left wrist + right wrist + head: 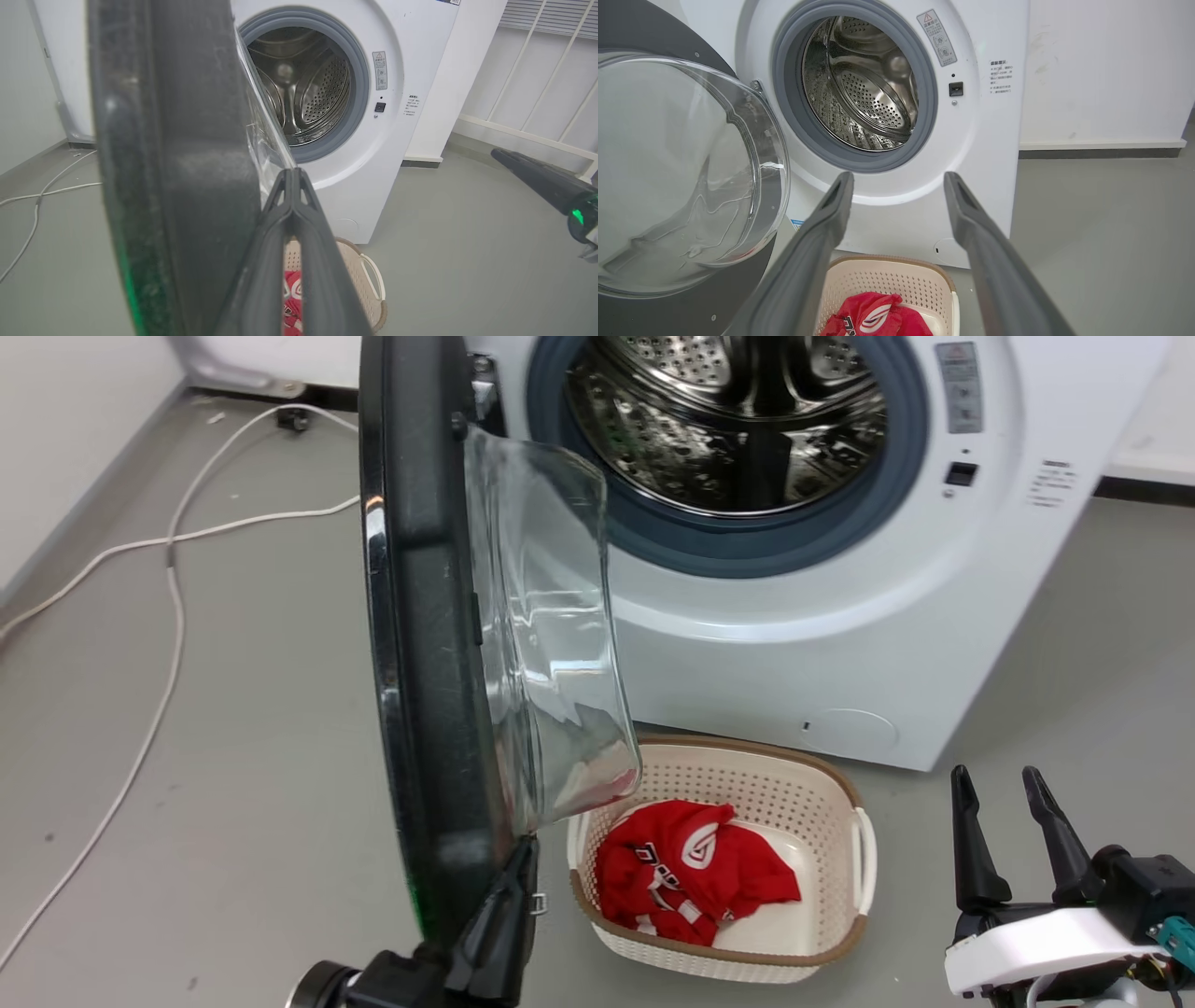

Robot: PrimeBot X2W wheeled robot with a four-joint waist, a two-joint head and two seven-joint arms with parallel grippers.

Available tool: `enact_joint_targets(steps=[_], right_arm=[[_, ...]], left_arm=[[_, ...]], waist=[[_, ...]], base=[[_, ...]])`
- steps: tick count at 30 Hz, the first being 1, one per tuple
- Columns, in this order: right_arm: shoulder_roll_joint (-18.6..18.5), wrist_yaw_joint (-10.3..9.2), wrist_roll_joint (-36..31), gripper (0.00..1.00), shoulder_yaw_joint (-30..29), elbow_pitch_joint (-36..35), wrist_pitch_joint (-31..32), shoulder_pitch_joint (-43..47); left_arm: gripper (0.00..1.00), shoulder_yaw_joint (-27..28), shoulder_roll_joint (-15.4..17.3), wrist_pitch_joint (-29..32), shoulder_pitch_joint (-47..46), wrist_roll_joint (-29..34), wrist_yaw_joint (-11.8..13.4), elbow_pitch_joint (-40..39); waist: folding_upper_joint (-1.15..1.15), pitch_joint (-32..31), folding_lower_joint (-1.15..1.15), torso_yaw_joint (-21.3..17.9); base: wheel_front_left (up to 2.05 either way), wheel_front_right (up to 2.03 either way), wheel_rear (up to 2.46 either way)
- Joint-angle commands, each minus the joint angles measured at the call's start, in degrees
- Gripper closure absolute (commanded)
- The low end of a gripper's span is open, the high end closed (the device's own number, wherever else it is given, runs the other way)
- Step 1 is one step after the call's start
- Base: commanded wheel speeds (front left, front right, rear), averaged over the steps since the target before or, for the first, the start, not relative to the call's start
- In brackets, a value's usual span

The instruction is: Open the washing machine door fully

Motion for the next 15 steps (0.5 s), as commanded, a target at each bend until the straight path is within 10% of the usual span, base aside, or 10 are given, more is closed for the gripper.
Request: enact_joint_targets(steps=[1,15], right_arm=[[0.14,-0.03,-0.19,0.00,-0.03,-0.25,0.04,0.81],[0.13,-0.02,-0.05,0.00,0.33,-1.03,1.08,0.31]], left_arm=[[1.00,1.10,0.71,0.05,0.88,-0.28,0.92,-0.06],[1.00,10.03,4.70,-1.50,1.53,-1.97,4.84,2.46]], waist=[[0.00,-0.28,0.00,1.92],[0.00,0.46,0.00,7.27]], base=[[0.00,0.00,0.00],[0.00,0.00,0.00]])
